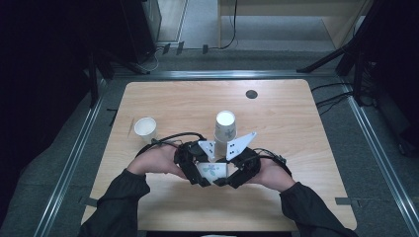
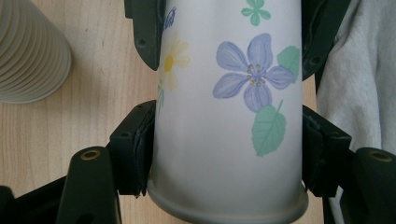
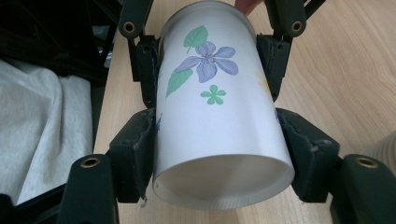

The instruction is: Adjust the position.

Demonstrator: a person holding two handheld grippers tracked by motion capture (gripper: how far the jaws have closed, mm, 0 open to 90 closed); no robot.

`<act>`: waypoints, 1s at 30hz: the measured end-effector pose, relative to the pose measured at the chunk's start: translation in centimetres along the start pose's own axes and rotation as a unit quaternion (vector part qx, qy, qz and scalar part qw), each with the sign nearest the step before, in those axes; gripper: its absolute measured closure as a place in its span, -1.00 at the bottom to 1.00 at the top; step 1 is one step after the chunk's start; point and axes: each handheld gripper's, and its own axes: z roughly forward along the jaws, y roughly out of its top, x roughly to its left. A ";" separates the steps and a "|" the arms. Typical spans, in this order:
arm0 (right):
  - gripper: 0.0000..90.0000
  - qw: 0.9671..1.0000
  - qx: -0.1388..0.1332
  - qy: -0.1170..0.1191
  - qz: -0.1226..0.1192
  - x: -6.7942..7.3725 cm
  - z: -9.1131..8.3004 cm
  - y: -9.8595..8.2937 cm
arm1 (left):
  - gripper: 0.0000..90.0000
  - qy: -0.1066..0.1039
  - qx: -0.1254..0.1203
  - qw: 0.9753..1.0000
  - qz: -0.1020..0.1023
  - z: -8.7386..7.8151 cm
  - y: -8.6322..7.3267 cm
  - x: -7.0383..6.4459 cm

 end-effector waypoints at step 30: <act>-0.22 0.999 -0.034 -0.021 0.007 -0.3 -2.7 -0.4 | -0.66 0.026 -0.128 0.991 -0.041 -2.2 -3.1 0.3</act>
